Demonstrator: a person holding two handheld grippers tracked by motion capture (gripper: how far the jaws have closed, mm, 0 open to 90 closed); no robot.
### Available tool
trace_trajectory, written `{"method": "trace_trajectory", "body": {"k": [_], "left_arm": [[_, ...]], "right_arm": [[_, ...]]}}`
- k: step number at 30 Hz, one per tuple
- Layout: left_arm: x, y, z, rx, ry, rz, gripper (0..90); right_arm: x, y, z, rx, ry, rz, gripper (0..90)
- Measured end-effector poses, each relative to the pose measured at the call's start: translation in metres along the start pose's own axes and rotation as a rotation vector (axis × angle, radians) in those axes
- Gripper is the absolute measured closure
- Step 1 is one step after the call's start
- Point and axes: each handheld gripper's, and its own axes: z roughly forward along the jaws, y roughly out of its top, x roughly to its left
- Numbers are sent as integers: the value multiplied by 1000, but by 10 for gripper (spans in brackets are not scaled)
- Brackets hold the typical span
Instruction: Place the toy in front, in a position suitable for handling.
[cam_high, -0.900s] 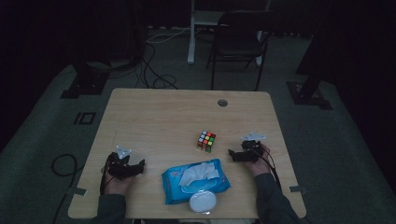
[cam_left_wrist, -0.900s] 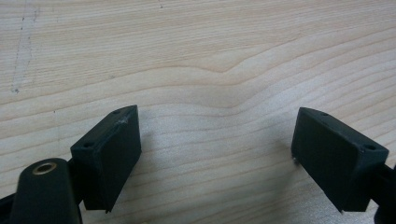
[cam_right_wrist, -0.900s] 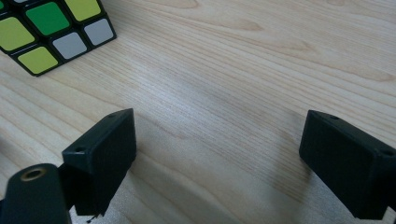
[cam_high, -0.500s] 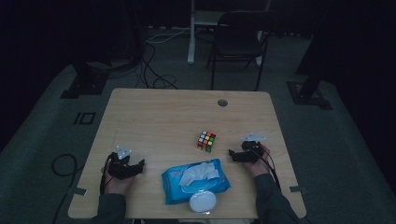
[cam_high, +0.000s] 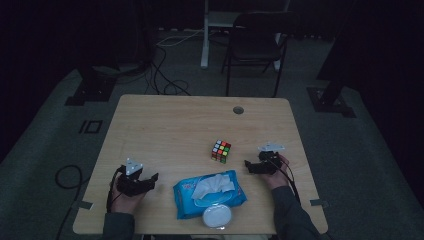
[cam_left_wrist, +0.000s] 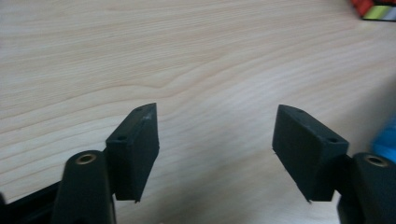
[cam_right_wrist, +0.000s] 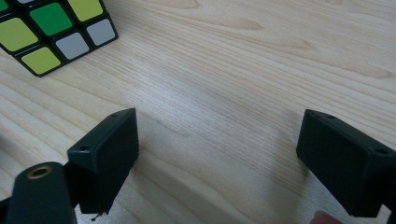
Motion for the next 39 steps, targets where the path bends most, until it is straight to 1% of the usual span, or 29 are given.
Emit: {"method": "trace_trajectory", "body": {"k": [1, 2, 3, 4, 6, 7, 9, 10, 11, 12, 13, 14, 15, 16, 17, 18, 19, 20, 23, 24, 25, 26, 28, 29, 31, 32, 35, 38, 39], "left_arm": [[-5, 1, -3, -4, -13, 17, 341], [-5, 1, -3, -4, -13, 17, 346], [-9, 1, -7, -10, -23, 27, 346], [-9, 1, -7, -10, -23, 27, 347], [-14, 2, -11, -19, -31, 34, 351], [-19, 2, -15, -29, -41, 49, 372], [-22, 2, -17, -31, -47, 56, 385], [-25, 2, -19, -38, -53, 62, 385], [-30, 2, -24, -43, -64, 78, 390], [-30, 2, -24, -43, -64, 78, 391], [-36, 2, -28, -49, -69, 95, 391], [-36, 2, -28, -49, -69, 95, 389], [-42, 2, -32, -54, -75, 110, 388], [-42, 2, -32, -54, -75, 110, 388], [-47, 3, -36, -57, -82, 123, 387], [-47, 3, -36, -57, -82, 123, 386], [-52, 3, -38, -61, -90, 134, 386], [-52, 3, -38, -61, -90, 134, 387], [-60, 2, -42, -67, -109, 146, 387], [-63, 1, -43, -67, -114, 152, 387], [-69, -1, -45, -65, -123, 161, 386], [-69, -1, -45, -65, -123, 161, 385], [-74, -4, -47, -60, -136, 172, 384], [-77, -5, -47, -50, -143, 182, 379], [-80, -7, -49, -37, -142, 203, 379], [-83, -8, -51, -35, -156, 202, 378], [-86, -9, -54, -37, -166, 208, 379], [-92, -11, -58, -35, -179, 227, 378], [-95, -13, -61, -30, -180, 241, 369]], "right_arm": [[0, 0, 0, 0, 0, 0, 128], [0, 0, 0, 0, 0, 0, 128], [0, 0, 0, 0, 0, 0, 128], [0, 0, 0, 0, 0, 0, 128], [0, 0, 0, 0, -1, 1, 128], [0, 0, 0, -1, -1, 1, 129], [0, 0, 0, -1, -1, 1, 129], [0, 0, 0, -1, -1, 1, 129], [0, 0, 0, -1, -1, 2, 130], [0, 0, 0, -1, -2, 3, 130], [0, 0, 0, -1, -2, 3, 130], [0, 0, 0, -1, -2, 3, 130], [0, 0, 0, -1, -2, 2, 130], [0, 0, 0, -1, -2, 2, 130], [0, 0, 0, -1, -2, 2, 130], [0, 0, 0, -1, -2, 2, 130], [0, 0, 0, -1, -2, 2, 130], [0, 0, 0, -1, -2, 2, 130], [0, 0, 0, -1, -1, 3, 130], [0, 0, 0, -1, -1, 3, 130], [0, 0, 0, -1, -2, 3, 130], [0, 0, 0, -1, -2, 3, 130], [0, 0, 0, -1, -2, 3, 130], [0, 0, 0, -1, -2, 3, 130], [0, 0, 0, -1, -2, 2, 130], [0, 0, 0, -1, -2, 3, 130], [0, 0, 0, -1, -2, 3, 130], [0, 0, 0, -1, -2, 4, 130], [0, 0, 0, -1, -2, 4, 130]]}}
